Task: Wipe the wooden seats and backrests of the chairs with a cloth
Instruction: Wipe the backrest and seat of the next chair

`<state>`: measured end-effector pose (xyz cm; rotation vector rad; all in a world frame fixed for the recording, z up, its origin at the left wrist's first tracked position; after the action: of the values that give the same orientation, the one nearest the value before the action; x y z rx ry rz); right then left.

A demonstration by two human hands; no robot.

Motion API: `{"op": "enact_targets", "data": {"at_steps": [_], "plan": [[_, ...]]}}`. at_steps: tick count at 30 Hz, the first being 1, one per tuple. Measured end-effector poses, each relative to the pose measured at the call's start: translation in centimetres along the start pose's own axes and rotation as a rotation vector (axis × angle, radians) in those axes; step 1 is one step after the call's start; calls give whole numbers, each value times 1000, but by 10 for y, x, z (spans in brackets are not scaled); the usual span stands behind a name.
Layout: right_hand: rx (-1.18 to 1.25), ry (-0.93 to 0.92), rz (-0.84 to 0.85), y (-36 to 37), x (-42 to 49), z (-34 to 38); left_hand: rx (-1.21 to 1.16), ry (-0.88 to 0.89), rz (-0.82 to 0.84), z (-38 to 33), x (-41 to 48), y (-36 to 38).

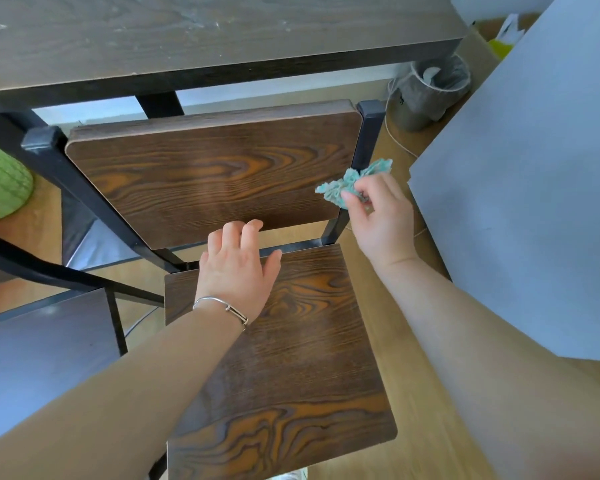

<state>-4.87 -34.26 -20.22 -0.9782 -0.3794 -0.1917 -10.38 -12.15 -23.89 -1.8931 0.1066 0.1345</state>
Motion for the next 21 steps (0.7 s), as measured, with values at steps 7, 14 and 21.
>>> {"op": "enact_targets", "data": {"at_steps": [7, 14, 21], "plan": [[-6, 58, 140, 10, -6, -10, 0, 4, 4, -1, -1, 0], [75, -74, -242, -78, 57, 35, 5, 21, 30, 6, -2, 3], [59, 78, 38, 12, -13, -21, -17, 41, 73, 18, -6, 22]]}}
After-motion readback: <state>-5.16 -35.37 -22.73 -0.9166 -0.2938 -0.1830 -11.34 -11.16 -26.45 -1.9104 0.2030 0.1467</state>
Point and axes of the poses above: each hand's wrist, its own x-axis towards the middle knuckle, its own y-axis out of the palm, z = x × y, the point moved 9 cm from there along x, towards the middle knuckle, and after that the axes turned 1 degree about -y, right-handed, at the moved point
